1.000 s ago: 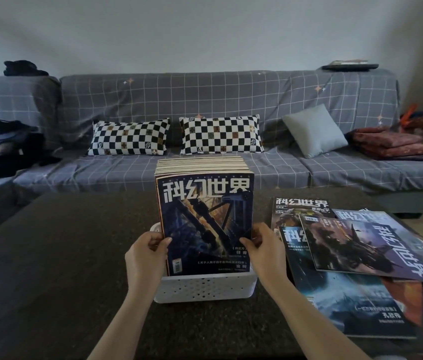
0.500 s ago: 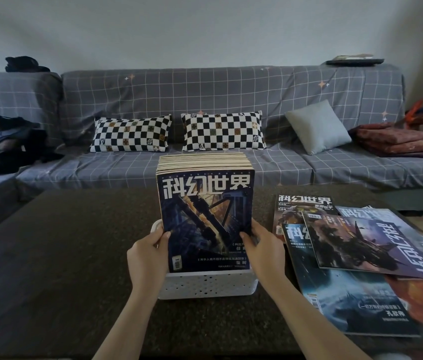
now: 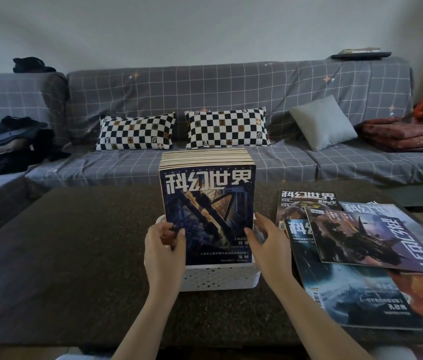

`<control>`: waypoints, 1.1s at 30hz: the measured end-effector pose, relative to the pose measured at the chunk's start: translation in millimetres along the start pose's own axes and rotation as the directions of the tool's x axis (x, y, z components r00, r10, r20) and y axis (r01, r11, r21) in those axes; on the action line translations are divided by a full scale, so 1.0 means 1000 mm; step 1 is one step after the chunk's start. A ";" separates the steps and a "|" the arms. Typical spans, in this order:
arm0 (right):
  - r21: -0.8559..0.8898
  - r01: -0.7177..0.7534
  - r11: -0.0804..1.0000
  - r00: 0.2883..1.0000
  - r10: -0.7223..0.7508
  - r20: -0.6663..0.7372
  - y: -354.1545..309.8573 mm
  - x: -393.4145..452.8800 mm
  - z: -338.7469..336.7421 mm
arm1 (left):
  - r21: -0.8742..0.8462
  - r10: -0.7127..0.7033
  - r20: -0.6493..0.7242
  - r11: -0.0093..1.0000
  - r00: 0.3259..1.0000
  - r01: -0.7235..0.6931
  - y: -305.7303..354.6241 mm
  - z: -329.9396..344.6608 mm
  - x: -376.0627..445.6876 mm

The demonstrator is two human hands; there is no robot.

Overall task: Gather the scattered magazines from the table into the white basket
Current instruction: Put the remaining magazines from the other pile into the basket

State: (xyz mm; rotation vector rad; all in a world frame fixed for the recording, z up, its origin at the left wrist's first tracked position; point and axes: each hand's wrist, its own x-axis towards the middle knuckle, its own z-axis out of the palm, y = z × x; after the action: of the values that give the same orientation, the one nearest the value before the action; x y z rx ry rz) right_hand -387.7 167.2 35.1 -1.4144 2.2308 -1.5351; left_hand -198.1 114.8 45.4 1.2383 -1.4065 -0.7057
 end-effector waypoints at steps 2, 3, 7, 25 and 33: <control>0.013 -0.003 1.000 1.000 0.003 -0.011 0.002 -0.003 -0.004 | -0.021 0.064 0.045 0.998 0.997 -0.064 0.006 0.006 -0.009; 0.017 -0.004 1.000 1.000 0.004 -0.012 0.003 -0.004 -0.007 | -0.023 0.103 0.068 0.995 0.992 -0.101 0.009 0.010 -0.014; 0.029 -0.019 0.999 1.000 0.019 -0.011 0.012 -0.011 -0.021 | -0.025 0.170 0.197 0.985 0.966 -0.169 0.025 0.034 -0.030; -0.035 -0.366 0.930 0.917 0.354 -0.185 0.117 -0.023 -0.124 | 0.007 -0.006 0.700 1.000 0.714 0.002 0.058 0.199 -0.110; -0.203 -0.457 0.866 0.889 0.436 -0.142 0.153 -0.010 -0.147 | 0.122 -0.219 0.660 0.975 0.719 0.186 0.062 0.254 -0.108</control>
State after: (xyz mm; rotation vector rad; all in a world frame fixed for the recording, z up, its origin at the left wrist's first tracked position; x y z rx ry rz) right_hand -556.4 286.8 -14.8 -0.7800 2.6205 -1.2350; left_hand -470.7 179.7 4.9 1.2393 -1.8903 -1.3849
